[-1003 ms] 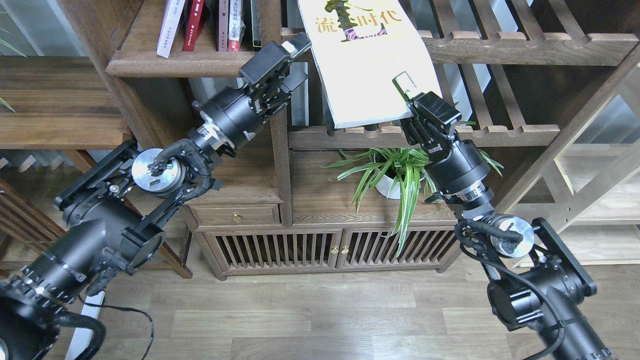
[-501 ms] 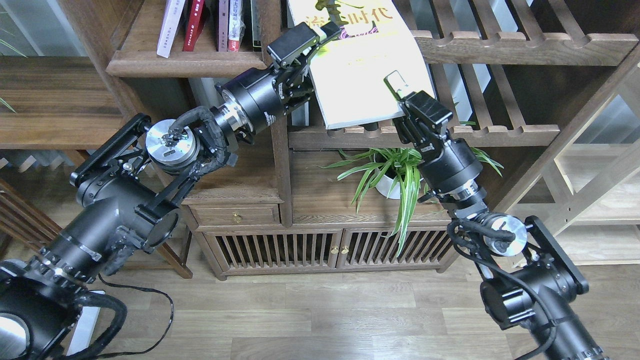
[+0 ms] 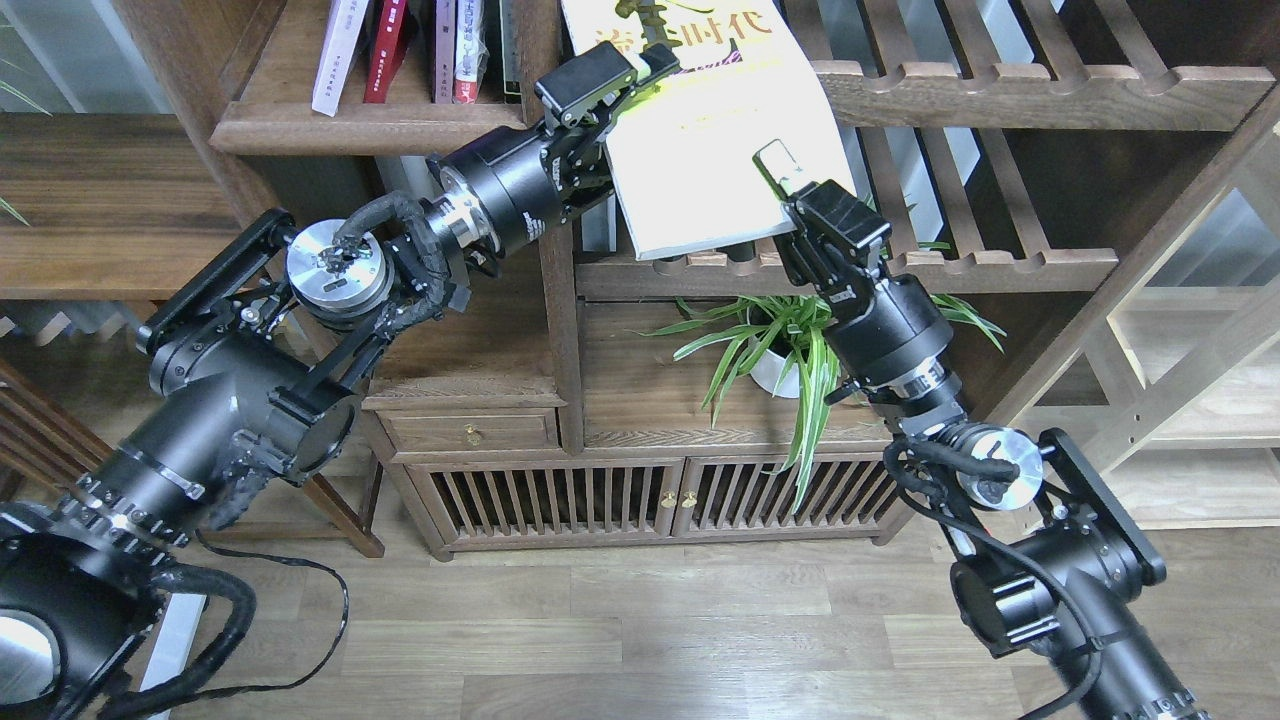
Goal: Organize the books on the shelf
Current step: 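Grasp the yellow-green book's top edge with the left gripper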
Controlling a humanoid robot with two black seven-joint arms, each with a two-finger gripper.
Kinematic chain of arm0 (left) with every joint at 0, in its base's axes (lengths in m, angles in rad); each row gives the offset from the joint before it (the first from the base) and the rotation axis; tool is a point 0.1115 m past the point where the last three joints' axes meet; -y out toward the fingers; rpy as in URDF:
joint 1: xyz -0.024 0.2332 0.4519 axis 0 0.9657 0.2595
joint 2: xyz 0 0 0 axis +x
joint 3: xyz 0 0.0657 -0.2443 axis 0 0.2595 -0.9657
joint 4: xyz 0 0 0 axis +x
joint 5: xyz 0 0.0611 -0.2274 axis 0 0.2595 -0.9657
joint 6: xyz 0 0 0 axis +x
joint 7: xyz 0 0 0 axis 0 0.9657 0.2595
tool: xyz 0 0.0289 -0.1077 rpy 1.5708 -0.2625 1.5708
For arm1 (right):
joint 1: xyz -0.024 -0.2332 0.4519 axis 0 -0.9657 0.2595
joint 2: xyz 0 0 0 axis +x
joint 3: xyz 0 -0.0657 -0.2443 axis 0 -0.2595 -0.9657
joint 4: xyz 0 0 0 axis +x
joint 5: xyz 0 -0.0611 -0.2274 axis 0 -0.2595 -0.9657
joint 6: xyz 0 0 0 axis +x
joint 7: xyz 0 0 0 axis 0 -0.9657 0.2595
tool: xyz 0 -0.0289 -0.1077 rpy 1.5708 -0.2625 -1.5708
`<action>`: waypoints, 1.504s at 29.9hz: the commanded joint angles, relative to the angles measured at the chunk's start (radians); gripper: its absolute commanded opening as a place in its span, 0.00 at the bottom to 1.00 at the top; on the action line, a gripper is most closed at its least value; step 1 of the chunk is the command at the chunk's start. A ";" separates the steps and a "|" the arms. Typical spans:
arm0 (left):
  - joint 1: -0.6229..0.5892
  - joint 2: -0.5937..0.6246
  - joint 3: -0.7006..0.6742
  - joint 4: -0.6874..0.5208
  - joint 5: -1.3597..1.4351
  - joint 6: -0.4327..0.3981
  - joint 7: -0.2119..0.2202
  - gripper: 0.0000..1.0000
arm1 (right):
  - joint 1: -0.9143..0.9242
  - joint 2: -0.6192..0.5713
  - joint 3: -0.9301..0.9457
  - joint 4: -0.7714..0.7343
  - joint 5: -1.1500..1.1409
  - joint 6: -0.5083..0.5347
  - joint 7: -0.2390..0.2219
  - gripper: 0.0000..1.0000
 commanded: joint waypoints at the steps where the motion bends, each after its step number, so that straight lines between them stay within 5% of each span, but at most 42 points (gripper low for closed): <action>1: 0.001 -0.006 0.001 -0.001 -0.002 -0.008 0.004 0.81 | 0.000 -0.002 0.000 -0.003 0.000 0.000 -0.001 0.02; 8: 0.011 -0.007 0.001 -0.003 0.000 -0.103 0.002 0.61 | -0.003 -0.002 0.000 -0.003 -0.002 0.000 -0.001 0.03; 17: 0.012 -0.007 0.004 -0.003 0.000 -0.107 0.004 0.51 | -0.003 -0.001 0.000 -0.003 -0.002 0.000 -0.001 0.03; 26: 0.030 -0.007 0.002 -0.003 -0.002 -0.192 0.004 0.19 | -0.002 -0.001 0.000 -0.003 -0.002 0.000 -0.001 0.03; 35: 0.037 -0.007 0.007 -0.004 -0.002 -0.192 0.002 0.05 | -0.003 -0.002 0.001 -0.006 -0.002 0.000 0.000 0.04; 45: 0.040 -0.007 0.010 -0.008 -0.002 -0.194 -0.001 0.02 | -0.003 -0.002 0.007 -0.009 -0.002 0.000 0.000 0.06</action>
